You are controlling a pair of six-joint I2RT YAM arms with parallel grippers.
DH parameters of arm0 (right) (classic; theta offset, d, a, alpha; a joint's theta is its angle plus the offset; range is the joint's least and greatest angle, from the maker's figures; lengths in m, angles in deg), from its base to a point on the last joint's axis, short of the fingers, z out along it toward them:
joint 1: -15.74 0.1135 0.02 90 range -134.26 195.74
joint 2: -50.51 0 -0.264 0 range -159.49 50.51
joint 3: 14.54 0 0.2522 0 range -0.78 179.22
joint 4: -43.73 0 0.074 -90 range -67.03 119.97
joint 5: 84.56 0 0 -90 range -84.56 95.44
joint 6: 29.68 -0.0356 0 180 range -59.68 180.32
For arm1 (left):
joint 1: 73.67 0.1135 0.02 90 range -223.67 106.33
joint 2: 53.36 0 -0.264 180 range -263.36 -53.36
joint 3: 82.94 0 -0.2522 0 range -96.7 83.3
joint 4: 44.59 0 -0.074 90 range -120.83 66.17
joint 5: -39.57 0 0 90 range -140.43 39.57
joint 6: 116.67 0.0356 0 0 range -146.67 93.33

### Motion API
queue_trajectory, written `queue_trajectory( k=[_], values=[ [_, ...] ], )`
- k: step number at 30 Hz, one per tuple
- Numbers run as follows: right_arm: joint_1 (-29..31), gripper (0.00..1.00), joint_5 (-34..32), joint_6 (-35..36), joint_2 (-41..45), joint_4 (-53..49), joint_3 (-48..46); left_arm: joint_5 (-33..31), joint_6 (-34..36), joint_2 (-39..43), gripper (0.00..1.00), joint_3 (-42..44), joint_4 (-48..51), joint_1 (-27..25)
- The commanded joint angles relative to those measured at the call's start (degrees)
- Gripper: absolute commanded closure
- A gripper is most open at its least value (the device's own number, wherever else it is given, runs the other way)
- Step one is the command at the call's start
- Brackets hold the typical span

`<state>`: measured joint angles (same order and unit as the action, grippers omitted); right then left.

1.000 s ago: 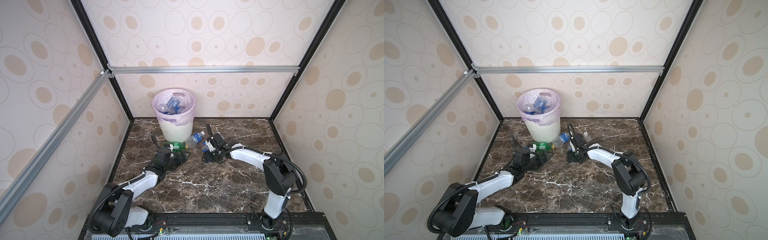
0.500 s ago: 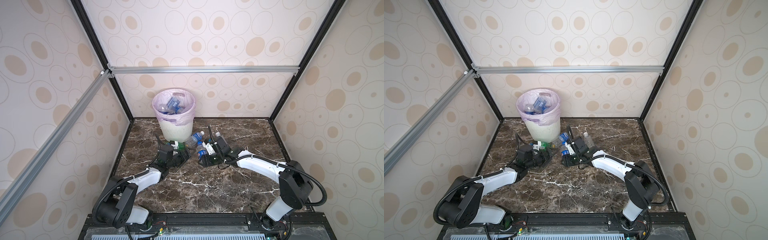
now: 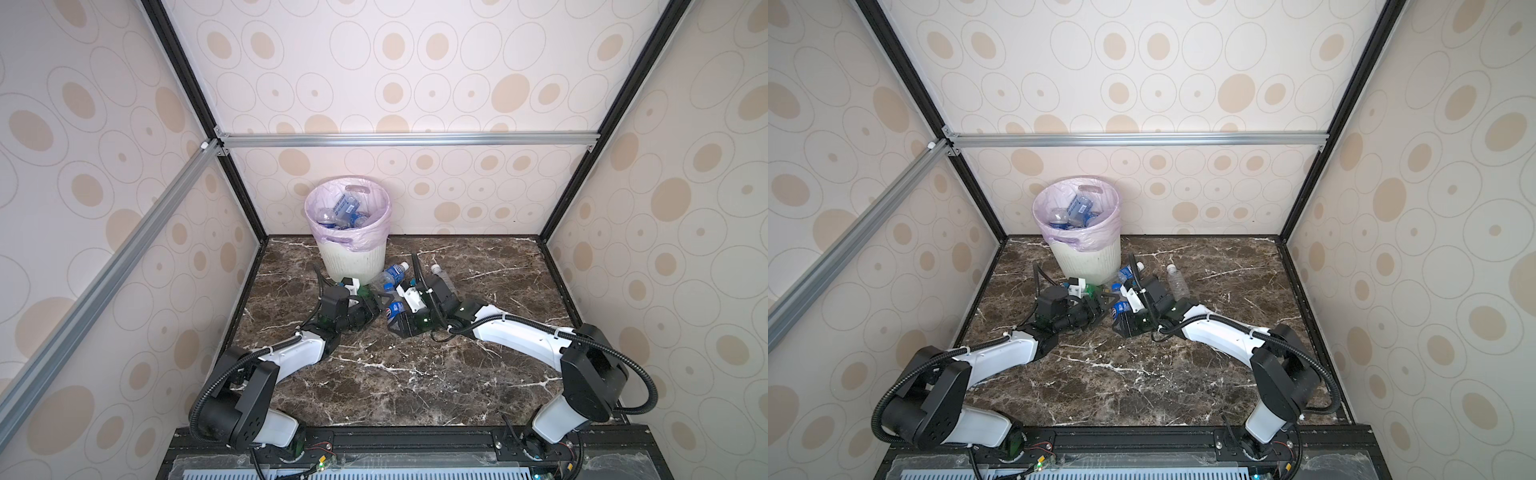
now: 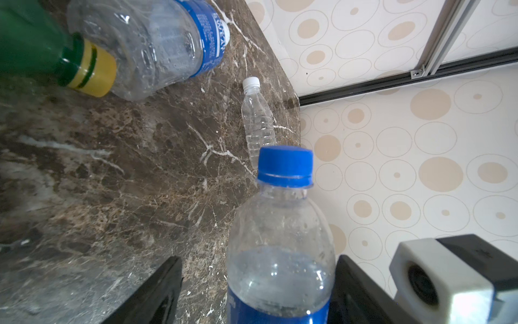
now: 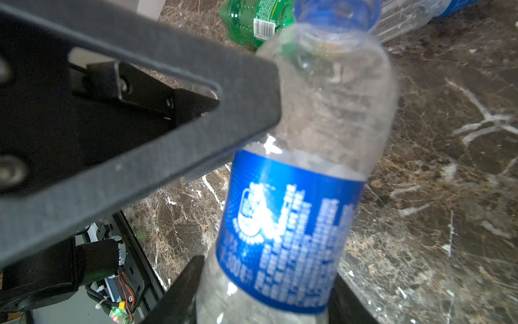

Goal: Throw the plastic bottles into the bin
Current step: 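Lift the Pepsi bottle with right gripper toward the left gripper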

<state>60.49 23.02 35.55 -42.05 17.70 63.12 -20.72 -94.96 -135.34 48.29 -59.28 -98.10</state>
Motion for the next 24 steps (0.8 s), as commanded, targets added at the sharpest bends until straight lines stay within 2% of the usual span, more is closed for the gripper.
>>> queue_trajectory(
  k=[1,7,12,17,24],
  values=[
    [0.9,0.47,1.9,1.0,1.7,2.6,-0.7,0.4,-0.8,-0.8,0.21,-1.8,-1.6,-0.6],
    [1.1,0.47,2.5,1.1,1.2,3.1,-0.5,0.2,-0.8,-1.1,0.28,-2.2,-1.8,-0.8],
    [1.2,0.45,2.5,1.3,1.1,2.7,-0.3,0.0,-0.6,-1.2,0.38,-2.2,-1.3,-0.7],
    [1.2,0.38,2.2,2.8,2.1,0.9,0.1,-1.0,-0.2,-0.6,0.45,-2.3,0.3,-0.7],
    [1.2,0.15,0.5,3.8,6.2,-1.3,1.1,-5.6,3.0,2.6,0.45,-5.4,7.9,0.5]
  ],
)
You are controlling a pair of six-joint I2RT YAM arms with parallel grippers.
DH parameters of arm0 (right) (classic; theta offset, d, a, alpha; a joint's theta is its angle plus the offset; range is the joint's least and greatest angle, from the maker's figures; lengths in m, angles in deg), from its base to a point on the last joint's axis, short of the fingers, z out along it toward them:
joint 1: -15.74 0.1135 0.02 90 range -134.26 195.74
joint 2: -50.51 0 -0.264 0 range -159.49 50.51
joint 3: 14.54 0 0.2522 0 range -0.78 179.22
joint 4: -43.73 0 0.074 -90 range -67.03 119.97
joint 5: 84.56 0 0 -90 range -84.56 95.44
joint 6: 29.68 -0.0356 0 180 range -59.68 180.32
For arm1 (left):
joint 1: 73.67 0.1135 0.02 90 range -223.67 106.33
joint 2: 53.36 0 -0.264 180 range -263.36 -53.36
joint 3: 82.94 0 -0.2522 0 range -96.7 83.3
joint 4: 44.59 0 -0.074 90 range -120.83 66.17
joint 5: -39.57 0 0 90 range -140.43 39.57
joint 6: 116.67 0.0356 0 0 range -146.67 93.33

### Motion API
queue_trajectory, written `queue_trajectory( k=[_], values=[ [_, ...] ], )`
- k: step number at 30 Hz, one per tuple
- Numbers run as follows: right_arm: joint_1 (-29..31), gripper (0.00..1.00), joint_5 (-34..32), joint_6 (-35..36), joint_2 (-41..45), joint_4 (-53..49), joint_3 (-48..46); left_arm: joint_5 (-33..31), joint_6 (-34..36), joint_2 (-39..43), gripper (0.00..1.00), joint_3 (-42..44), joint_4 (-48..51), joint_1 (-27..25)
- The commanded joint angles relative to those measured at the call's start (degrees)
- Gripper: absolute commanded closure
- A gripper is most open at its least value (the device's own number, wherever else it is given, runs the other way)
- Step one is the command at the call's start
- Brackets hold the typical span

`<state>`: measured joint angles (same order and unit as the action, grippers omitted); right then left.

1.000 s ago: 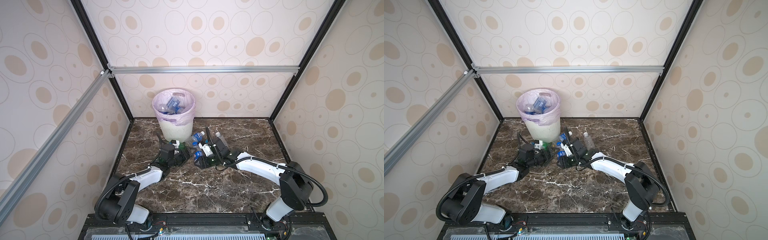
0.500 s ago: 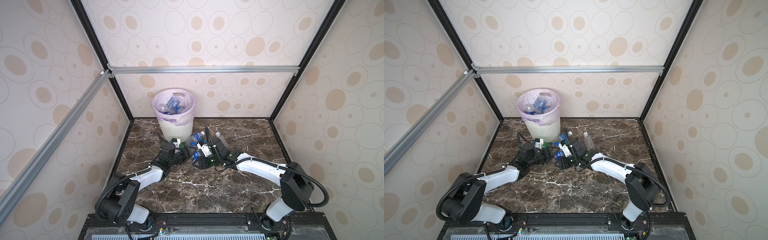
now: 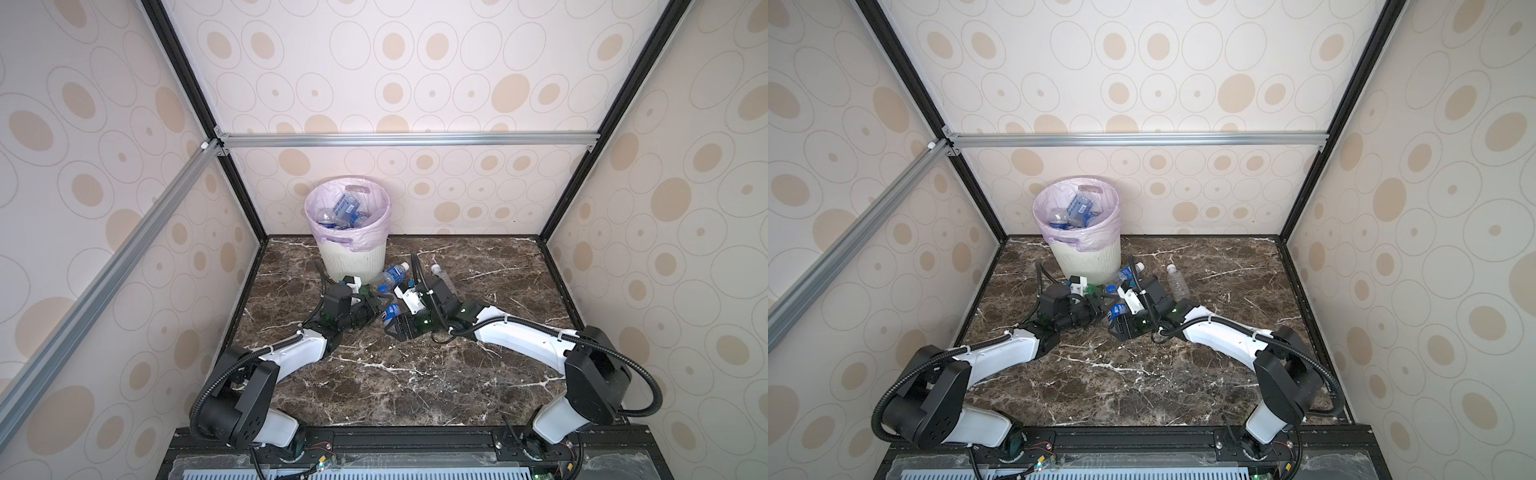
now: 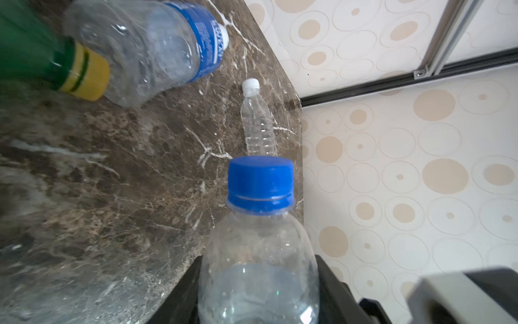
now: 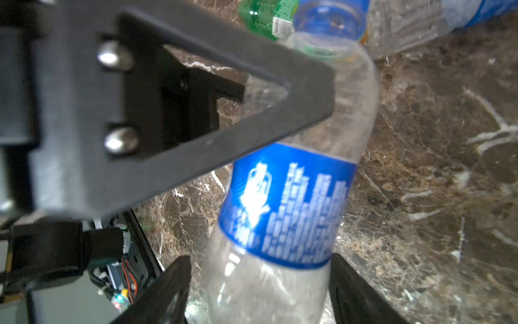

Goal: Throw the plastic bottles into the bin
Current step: 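Lift the Pepsi bottle with right gripper toward the left gripper, then close left gripper on the Pepsi bottle while right gripper opens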

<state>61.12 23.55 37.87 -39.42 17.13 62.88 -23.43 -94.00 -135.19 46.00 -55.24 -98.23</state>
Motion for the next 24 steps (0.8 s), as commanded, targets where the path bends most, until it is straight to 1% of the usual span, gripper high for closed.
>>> queue_trajectory(
  k=[1,5,8,11,15,18,24],
  values=[
    [0.6,0.12,-0.2,1.4,4.5,-0.9,1.4,-3.4,2.5,3.1,0.46,-3.7,5.0,1.0],
    [0.6,0.05,-2.1,1.2,7.7,-0.4,2.0,-6.0,5.8,5.9,0.46,-7.6,11.5,2.0],
    [0.5,0.00,-4.4,1.7,9.1,-2.2,4.2,-7.8,8.2,7.8,0.46,-10.7,15.4,2.9],
    [0.6,0.00,-6.3,2.5,10.0,-3.7,6.7,-8.7,10.1,9.3,0.46,-13.6,18.2,3.7],
    [0.5,0.00,-8.1,2.1,12.0,1.0,7.0,-10.9,14.0,10.4,0.46,-18.4,21.8,4.3],
    [0.5,0.00,-8.6,2.2,11.5,2.4,9.6,-12.0,17.3,9.5,0.46,-24.1,24.9,5.4],
    [0.5,0.00,-9.1,2.9,9.2,2.4,15.6,-14.9,23.7,6.3,0.46,-38.6,30.2,7.9]
  ],
)
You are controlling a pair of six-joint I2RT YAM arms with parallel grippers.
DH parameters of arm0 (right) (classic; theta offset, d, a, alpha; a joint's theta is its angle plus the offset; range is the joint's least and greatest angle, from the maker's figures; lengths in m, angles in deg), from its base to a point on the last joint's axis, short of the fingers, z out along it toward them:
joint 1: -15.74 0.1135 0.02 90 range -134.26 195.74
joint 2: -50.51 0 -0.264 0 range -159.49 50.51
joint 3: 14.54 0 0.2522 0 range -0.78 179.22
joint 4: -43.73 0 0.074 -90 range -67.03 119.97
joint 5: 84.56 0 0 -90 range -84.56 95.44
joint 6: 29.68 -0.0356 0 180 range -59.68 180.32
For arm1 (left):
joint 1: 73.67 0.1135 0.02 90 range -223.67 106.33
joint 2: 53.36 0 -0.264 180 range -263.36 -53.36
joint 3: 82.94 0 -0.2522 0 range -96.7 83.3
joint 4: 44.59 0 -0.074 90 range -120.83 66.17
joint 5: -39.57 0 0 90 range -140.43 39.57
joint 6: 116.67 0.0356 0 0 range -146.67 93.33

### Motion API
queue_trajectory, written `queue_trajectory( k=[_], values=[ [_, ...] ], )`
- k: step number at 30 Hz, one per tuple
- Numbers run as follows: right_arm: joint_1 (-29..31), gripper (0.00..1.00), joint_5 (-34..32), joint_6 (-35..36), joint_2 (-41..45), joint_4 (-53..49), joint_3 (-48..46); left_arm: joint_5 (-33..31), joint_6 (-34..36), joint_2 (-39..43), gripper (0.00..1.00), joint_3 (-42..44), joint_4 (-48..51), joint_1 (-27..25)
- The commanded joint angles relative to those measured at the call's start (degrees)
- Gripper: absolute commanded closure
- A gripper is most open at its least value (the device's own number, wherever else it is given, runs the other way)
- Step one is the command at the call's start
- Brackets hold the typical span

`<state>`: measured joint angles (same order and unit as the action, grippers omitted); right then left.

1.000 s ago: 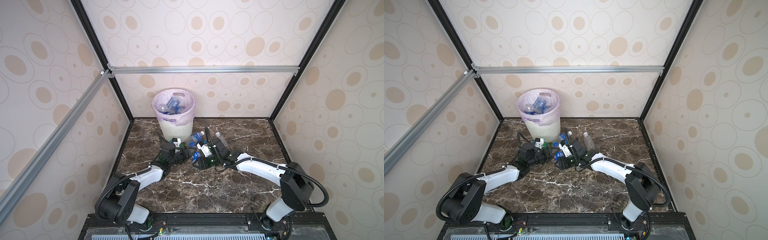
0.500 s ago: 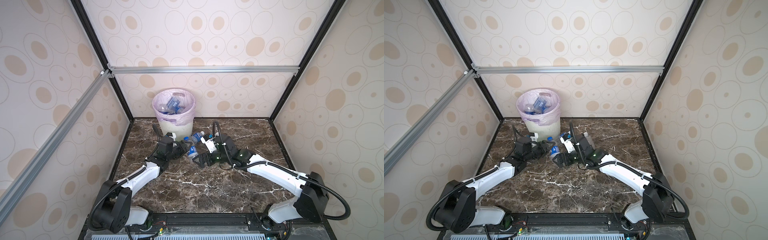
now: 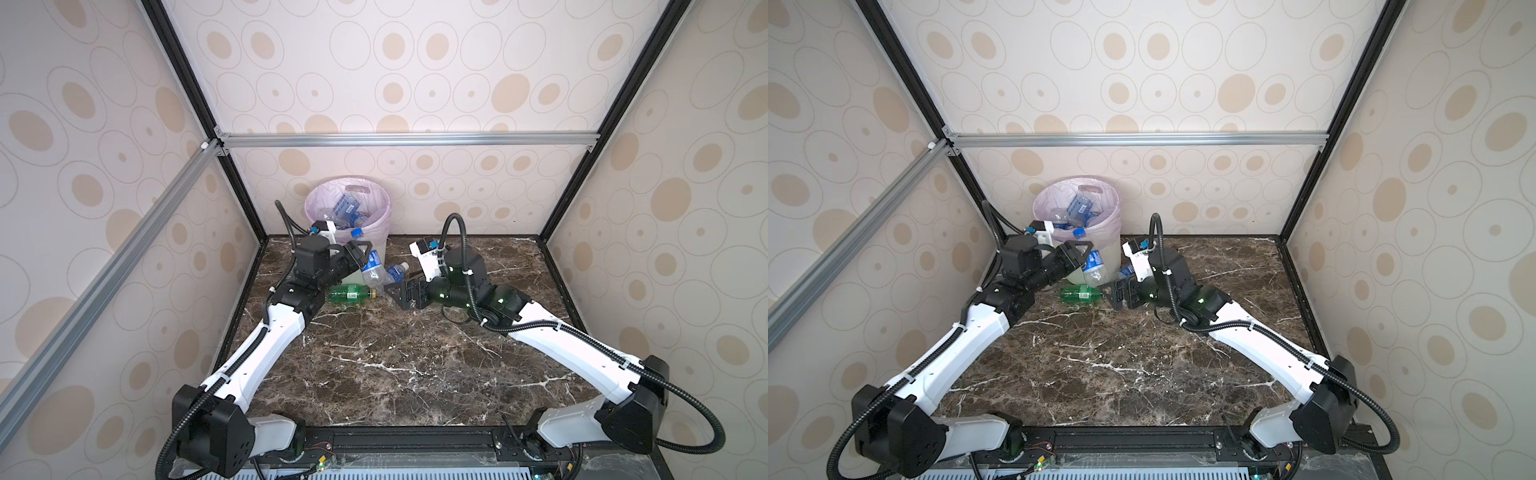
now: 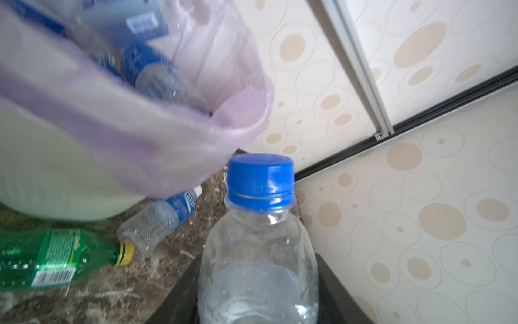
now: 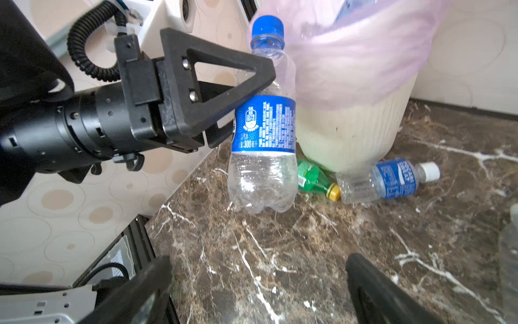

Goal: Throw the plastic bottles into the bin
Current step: 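Close left gripper on the Pepsi bottle while right gripper opens, then carry the Pepsi bottle over the bin with left gripper and release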

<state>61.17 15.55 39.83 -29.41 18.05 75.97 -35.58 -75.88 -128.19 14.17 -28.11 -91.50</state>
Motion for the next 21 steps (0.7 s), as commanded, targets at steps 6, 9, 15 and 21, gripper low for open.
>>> queue_trajectory(
  k=[6,9,15,21],
  values=[
    [0.5,0.00,-1.5,1.1,-1.2,1.6,4.6,-4.7,8.4,-3.5,0.46,-18.4,3.8,3.5],
    [0.5,0.00,-2.0,1.4,-1.1,1.5,4.9,-5.7,9.1,-4.1,0.46,-21.5,2.7,4.2],
    [0.3,0.00,-2.7,2.1,-1.6,0.9,4.8,-8.2,10.2,-4.6,0.46,-24.2,-0.9,4.9],
    [0.0,0.00,-1.6,1.5,-3.4,1.3,5.1,-5.1,7.6,-18.2,0.40,-34.3,7.0,8.4]
  ],
)
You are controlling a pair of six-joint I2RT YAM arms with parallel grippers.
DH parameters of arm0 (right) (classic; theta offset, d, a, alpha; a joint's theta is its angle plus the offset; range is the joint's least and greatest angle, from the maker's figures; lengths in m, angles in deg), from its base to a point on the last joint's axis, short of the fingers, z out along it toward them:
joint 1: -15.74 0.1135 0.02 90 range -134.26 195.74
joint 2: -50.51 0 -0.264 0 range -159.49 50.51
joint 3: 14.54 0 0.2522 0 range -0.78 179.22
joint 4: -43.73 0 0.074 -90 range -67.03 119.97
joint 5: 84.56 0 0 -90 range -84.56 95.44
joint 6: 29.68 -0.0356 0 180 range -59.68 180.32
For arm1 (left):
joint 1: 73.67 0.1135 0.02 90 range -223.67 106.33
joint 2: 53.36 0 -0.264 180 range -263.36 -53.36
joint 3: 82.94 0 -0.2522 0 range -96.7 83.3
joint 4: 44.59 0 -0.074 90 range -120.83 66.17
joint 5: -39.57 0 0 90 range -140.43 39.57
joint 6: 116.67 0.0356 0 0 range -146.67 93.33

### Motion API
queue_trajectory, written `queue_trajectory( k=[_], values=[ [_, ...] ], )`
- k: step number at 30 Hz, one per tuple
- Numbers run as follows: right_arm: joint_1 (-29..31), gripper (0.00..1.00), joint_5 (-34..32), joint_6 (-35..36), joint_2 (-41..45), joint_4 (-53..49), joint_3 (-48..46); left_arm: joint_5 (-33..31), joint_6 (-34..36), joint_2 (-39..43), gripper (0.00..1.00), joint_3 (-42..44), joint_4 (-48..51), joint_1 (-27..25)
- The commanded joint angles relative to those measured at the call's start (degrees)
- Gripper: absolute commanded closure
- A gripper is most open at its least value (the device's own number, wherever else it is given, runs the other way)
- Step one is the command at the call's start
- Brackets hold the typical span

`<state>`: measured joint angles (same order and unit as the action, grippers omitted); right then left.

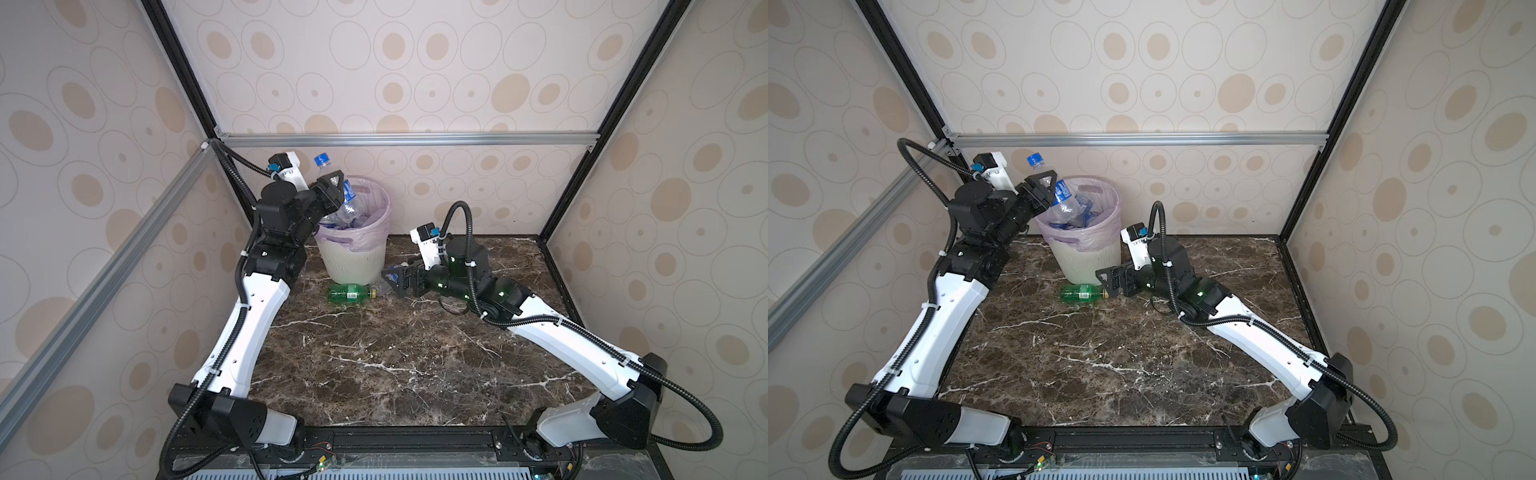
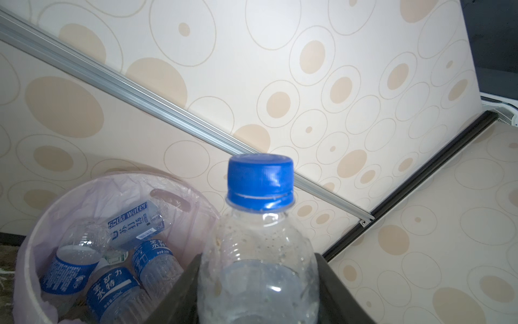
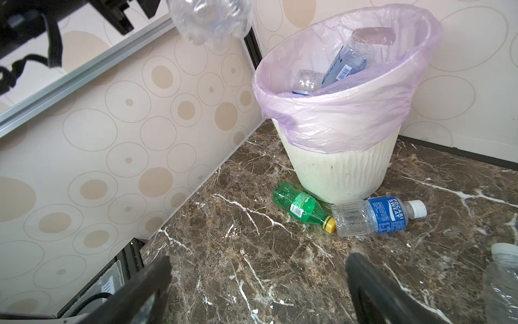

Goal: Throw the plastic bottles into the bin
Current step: 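Carry the Pepsi bottle over the bin with left gripper and release, then lower both grippers back toward the remaining bottles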

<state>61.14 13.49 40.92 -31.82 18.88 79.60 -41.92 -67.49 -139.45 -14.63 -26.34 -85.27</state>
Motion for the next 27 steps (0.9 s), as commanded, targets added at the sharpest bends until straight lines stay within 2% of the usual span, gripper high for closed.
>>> queue_trajectory(
  k=[1,3,5,7,10,15,21,27],
  values=[
    [0.1,0.00,0.8,0.2,-1.2,0.4,1.5,2.9,-1.0,-10.2,0.31,-9.2,8.1,2.6],
    [0.1,0.00,1.5,-0.5,-1.3,0.5,1.3,6.6,-0.9,-14.4,0.12,-15.7,12.7,2.7],
    [0.1,0.00,2.1,-1.1,-0.8,1.0,0.3,8.9,-1.0,-16.1,0.02,-19.8,15.5,2.5],
    [0.1,0.00,2.2,-1.9,-0.1,1.7,-1.2,10.5,-2.0,-13.4,0.01,-17.8,14.2,2.5],
    [0.1,0.00,2.0,-2.4,0.5,2.3,-2.9,11.2,-2.7,-5.5,0.01,-10.3,8.8,1.8],
    [0.1,0.00,2.9,-3.6,0.2,2.7,-4.1,9.0,-2.6,5.3,0.01,-0.6,5.0,1.2],
    [0.1,0.00,2.3,-5.3,0.3,3.6,-5.6,8.8,-2.3,11.4,0.01,10.2,4.9,1.2],
    [0.0,0.00,-3.3,-5.6,1.1,-0.9,-6.2,11.4,-4.8,15.7,0.01,23.6,1.9,1.2]
  ],
)
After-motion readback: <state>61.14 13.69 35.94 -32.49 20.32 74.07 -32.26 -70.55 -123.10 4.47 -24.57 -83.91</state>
